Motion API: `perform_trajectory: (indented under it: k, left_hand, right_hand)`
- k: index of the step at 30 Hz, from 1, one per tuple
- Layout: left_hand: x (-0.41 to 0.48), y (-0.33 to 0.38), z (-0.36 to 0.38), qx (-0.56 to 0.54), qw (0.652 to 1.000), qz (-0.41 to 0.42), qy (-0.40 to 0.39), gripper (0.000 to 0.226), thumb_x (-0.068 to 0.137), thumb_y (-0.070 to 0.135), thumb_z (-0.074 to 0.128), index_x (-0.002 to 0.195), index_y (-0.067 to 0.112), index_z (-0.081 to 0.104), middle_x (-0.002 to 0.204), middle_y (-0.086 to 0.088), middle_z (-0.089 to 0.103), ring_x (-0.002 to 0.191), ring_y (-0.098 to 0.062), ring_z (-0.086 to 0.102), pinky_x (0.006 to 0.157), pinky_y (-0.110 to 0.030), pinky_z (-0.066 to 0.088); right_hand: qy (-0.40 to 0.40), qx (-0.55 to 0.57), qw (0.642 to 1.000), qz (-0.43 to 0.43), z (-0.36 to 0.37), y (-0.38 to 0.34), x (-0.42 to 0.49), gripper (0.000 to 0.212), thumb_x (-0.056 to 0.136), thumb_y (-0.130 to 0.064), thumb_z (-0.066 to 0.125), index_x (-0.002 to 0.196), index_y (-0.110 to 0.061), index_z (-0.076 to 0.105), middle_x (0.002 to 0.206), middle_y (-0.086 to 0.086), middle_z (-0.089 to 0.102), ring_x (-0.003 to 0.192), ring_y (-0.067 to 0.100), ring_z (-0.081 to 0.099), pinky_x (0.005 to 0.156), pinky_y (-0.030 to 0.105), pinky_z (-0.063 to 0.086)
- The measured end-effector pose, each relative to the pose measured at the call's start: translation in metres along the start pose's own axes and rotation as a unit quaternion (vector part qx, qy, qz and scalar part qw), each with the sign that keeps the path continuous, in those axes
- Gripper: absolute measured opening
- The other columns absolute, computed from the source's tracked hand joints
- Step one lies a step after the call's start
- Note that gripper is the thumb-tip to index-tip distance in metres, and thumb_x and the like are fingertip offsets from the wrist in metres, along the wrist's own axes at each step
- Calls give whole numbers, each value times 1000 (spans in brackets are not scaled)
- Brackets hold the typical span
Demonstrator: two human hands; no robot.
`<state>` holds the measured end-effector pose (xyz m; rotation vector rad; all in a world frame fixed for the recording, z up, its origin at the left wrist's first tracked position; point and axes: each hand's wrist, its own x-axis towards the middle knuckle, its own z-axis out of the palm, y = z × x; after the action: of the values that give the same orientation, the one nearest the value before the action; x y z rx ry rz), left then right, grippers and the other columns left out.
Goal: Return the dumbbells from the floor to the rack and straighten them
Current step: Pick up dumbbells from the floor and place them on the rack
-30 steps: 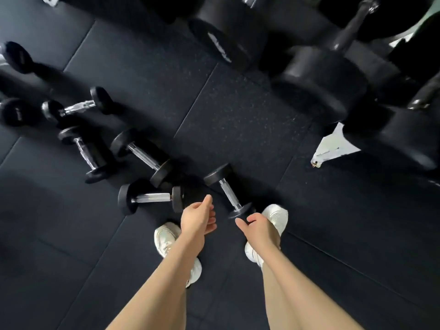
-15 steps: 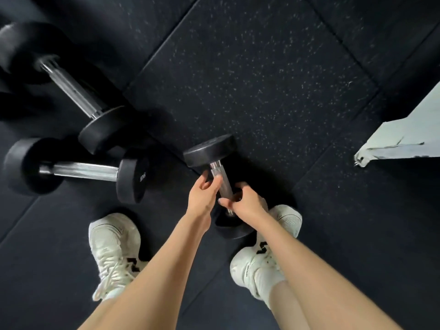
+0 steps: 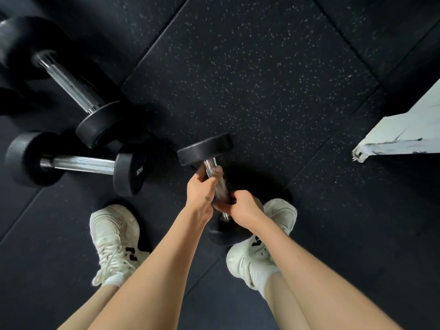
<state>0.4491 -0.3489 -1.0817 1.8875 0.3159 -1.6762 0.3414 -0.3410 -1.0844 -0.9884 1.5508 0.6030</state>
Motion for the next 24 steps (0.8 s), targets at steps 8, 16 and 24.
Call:
perform_trajectory:
  k: [8,16,24]
  left_hand:
    - [-137,34,-17,15,1000,-8,25,33,83,21,70,115,15,63,102,-5,68,95,-24,64,78,-33,54]
    - [-340,99,-3,44,997,38,48,31,81,17,70,112,12,65,86,-4,66,85,-24,62,90,-41,52]
    - [-531,175,55,110,987,113,19,22,80,15,71,101,12,67,92,-7,66,87,-24,62,81,-39,54]
  right_hand:
    - [-39,53,998,-15,-27,-27,-152,24,83,-44,67,77,-24,57,67,-7,58,69,16,59,56,23,36]
    - [1,68,997,-27,-90,-55,-359,36,72,-45,73,67,-24,44,81,-1,61,79,24,59,68,33,40]
    - [81,100,987,-93,-185,-63,-538,34,73,-44,73,85,-22,50,92,1,62,99,26,63,78,32,46]
